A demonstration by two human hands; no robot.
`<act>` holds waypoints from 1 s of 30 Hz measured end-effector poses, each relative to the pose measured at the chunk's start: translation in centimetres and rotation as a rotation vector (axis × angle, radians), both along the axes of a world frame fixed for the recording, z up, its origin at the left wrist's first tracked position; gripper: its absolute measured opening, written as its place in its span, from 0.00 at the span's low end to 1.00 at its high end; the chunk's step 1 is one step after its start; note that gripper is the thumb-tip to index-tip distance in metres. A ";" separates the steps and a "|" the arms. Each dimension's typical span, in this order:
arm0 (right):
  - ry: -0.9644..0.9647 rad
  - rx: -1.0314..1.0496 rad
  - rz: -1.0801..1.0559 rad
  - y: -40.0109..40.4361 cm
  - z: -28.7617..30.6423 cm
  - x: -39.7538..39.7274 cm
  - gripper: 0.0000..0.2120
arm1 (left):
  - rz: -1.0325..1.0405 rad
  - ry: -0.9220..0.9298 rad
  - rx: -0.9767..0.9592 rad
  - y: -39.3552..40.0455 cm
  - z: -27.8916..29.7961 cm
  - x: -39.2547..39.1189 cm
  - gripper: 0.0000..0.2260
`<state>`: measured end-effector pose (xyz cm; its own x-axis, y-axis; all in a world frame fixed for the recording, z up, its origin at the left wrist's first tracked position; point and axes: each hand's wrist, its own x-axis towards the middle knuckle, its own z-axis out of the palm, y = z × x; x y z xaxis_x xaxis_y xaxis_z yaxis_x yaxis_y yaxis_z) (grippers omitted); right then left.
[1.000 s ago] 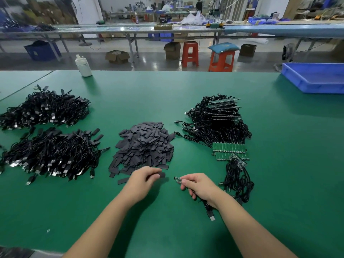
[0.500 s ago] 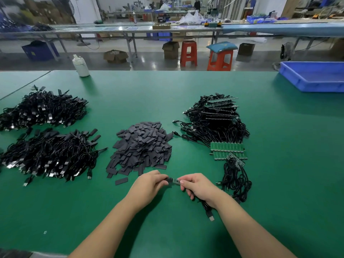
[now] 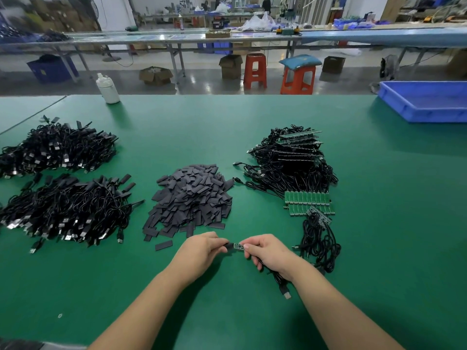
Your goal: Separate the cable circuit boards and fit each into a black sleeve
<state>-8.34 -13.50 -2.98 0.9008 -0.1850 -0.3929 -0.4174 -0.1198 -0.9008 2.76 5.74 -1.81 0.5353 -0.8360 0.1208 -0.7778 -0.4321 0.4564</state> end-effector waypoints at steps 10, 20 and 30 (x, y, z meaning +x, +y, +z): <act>-0.006 -0.008 0.005 0.0 -0.2 0.0 0.09 | 0.079 0.021 -0.008 -0.5 -0.4 -1.0 0.13; 0.000 -0.030 0.037 0.1 -0.4 0.1 0.08 | -0.028 -0.093 0.088 -0.7 0.1 -0.7 0.12; -0.011 -0.006 0.043 0.2 -0.1 0.1 0.11 | -0.050 -0.126 0.194 -2.2 -0.3 -1.1 0.10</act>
